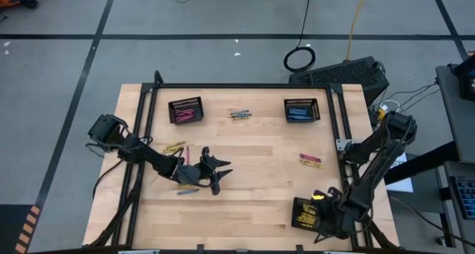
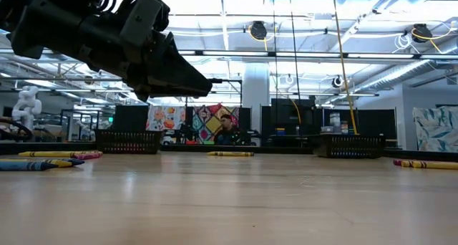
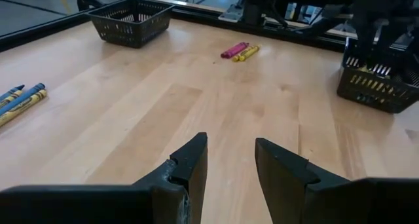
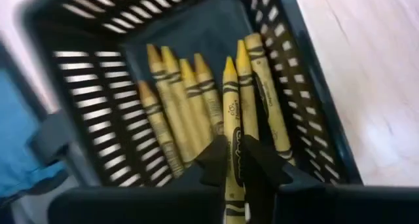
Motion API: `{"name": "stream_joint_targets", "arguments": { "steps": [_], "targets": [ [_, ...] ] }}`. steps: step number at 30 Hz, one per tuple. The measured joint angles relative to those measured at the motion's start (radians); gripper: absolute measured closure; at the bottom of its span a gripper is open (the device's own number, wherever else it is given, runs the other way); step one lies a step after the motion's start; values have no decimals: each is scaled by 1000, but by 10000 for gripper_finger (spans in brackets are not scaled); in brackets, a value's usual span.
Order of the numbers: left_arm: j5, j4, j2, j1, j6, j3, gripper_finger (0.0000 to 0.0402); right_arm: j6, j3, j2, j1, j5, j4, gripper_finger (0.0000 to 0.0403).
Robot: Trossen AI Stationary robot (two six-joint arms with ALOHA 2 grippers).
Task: Sort crayons
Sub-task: Put the yellow crayon into the bottom black bin
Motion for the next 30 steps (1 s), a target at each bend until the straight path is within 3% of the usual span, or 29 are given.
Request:
{"name": "stream_joint_targets", "arguments": {
  "steps": [12, 16, 20, 23, 25, 28, 30],
  "targets": [
    [-3, 21, 0, 0, 0, 0, 269, -110, 0, -66, -55, -4, -22, 245],
    [-3, 29, 0, 0, 1, 0, 269, -205, 25, -135, -94, 60, 10, 238],
    [-3, 63, 0, 9, 4, 0, 269, -440, 42, -196, -128, 177, 136, 243],
    [-3, 87, 0, 22, 4, 0, 269, -837, 42, -228, -168, 338, 207, 247],
    [-3, 109, 0, 29, 5, 0, 269, -1127, 42, -227, -201, 585, 280, 251],
    [-3, 154, 0, 35, 26, 0, 269, -1275, 43, -197, -247, 902, 369, 256],
    [-3, 189, 0, 36, 49, 0, 269, -1329, 43, -182, -290, 933, 337, 257]
  ]
}}
